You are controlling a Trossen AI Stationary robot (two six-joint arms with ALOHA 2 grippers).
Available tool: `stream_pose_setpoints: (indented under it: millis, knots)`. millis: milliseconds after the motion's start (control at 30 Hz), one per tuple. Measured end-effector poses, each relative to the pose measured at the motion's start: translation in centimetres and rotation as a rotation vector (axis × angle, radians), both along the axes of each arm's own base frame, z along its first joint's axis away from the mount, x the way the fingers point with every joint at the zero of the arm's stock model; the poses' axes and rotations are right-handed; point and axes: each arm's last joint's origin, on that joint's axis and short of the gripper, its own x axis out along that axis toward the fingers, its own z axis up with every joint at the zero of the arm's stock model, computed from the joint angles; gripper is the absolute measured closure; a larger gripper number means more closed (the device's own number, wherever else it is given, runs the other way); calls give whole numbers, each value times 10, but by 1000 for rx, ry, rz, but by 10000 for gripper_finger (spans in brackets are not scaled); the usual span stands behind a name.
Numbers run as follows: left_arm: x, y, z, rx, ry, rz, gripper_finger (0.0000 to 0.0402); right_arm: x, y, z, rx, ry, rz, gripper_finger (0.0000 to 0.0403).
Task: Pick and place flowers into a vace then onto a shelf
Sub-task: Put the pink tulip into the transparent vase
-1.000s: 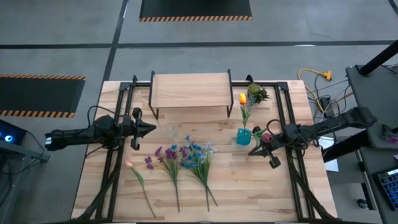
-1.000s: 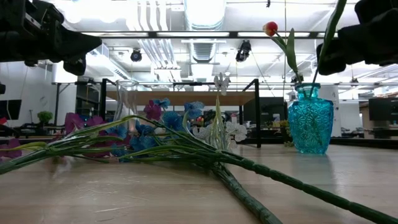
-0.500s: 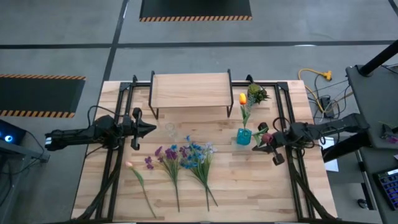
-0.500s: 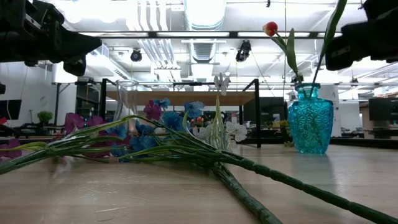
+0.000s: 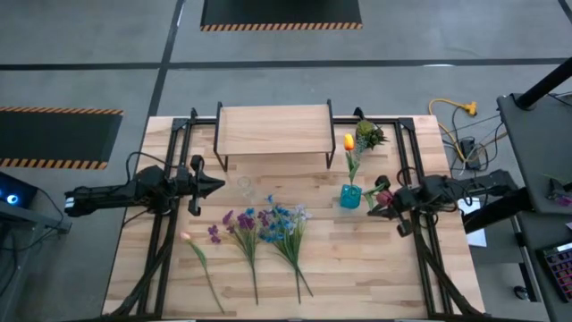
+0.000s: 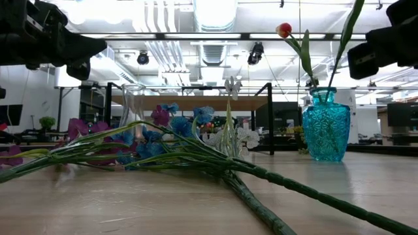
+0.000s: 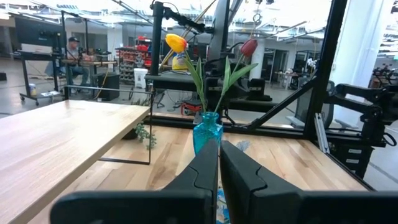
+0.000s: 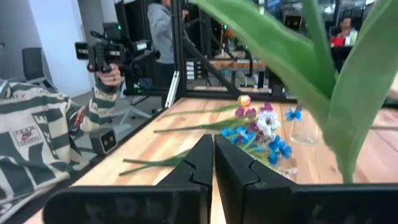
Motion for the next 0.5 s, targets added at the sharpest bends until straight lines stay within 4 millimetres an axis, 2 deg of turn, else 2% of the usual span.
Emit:
stream_pose_setpoints:
  millis: [400, 500]
  knots:
    - [0, 0, 0, 0, 2, 0, 401, -1, 0, 1, -18, -19, -2, 394]
    - [0, 0, 0, 0, 2, -1, 388, -1, 0, 1, -44, -25, -7, 394]
